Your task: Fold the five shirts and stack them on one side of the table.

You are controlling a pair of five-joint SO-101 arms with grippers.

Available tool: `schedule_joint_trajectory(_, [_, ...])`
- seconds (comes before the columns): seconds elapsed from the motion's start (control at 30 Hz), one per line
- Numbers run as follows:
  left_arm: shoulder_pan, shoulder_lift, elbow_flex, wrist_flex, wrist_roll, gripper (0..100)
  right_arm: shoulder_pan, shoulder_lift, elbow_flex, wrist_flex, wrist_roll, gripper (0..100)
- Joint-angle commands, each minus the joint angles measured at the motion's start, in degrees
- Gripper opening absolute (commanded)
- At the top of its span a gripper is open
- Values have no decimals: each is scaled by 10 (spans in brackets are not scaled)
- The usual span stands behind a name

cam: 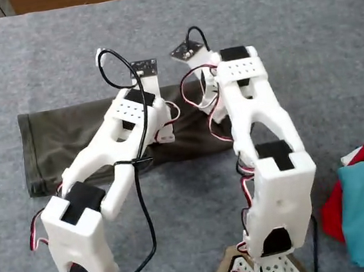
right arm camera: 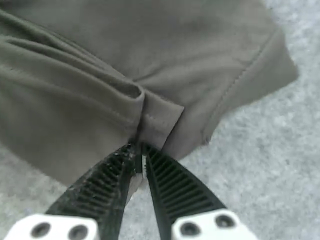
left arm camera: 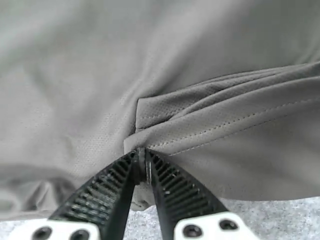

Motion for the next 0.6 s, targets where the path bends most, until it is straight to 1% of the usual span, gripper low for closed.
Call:
schedule_joint_trajectory(0.0, [-7, 7, -3, -22, 0, 21, -4, 16, -13, -21, 0, 7])
schedule_joint_trajectory(0.17, [-8, 22, -5, -37, 0, 21, 27, 48, 21, -67, 2, 7])
schedule_joint_trajectory(0.57, [-11, 24, 8, -35, -3, 21, 99, 57, 19, -31, 0, 6])
